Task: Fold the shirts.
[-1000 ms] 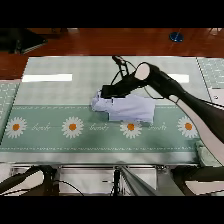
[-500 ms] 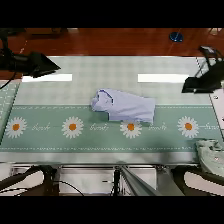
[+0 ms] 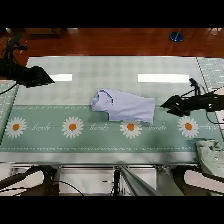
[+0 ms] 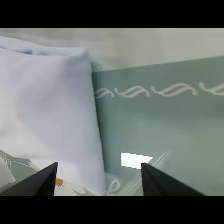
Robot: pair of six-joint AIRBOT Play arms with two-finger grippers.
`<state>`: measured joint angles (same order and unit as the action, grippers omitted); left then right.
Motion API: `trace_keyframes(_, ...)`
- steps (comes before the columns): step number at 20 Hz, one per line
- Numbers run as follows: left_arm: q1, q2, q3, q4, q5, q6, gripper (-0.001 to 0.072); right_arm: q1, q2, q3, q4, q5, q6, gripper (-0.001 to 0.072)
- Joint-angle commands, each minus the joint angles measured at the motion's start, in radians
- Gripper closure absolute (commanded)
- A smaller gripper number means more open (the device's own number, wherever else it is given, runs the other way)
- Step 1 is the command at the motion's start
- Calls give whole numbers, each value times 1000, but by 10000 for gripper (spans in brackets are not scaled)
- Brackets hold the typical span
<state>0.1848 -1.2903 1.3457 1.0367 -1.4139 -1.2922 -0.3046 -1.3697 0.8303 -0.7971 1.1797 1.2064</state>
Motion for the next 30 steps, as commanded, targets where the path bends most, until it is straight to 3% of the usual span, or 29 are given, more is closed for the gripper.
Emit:
trace_keyframes(1,-1,-1,-1,46,-11,-42,247,110,-85,-66,199,-132,-84,127)
trace_keyframes(4,-1,0,-1,45,-14,-68,247,244,-176,-66,258,-199,-83,141)
trace_keyframes(5,-1,0,-1,45,-19,-68,247,273,-194,-65,281,-214,-85,299)
trace_keyframes(6,-1,0,-1,45,-26,-70,247,290,-198,-62,298,-218,-95,606)
trace_keyframes(7,-1,0,-1,45,-31,-74,248,286,-193,-52,309,-201,-98,677)
trace_keyframes(11,-1,0,-1,45,-35,-74,248,152,-57,58,294,29,-117,678)
trace_keyframes(14,-1,0,-1,45,-35,-74,248,-27,146,167,247,132,1,679)
trace_keyframes(18,0,-1,-1,46,-27,-60,249,-276,368,343,52,183,186,679)
trace_keyframes(21,-1,-1,-1,45,-19,-55,249,-439,423,458,-109,334,263,679)
trace_keyframes(25,-1,-1,-1,37,-19,-55,249,-622,423,529,-391,620,267,679)
trace_keyframes(30,-5,-1,-1,37,-8,-55,249,-847,447,549,-575,675,294,679)
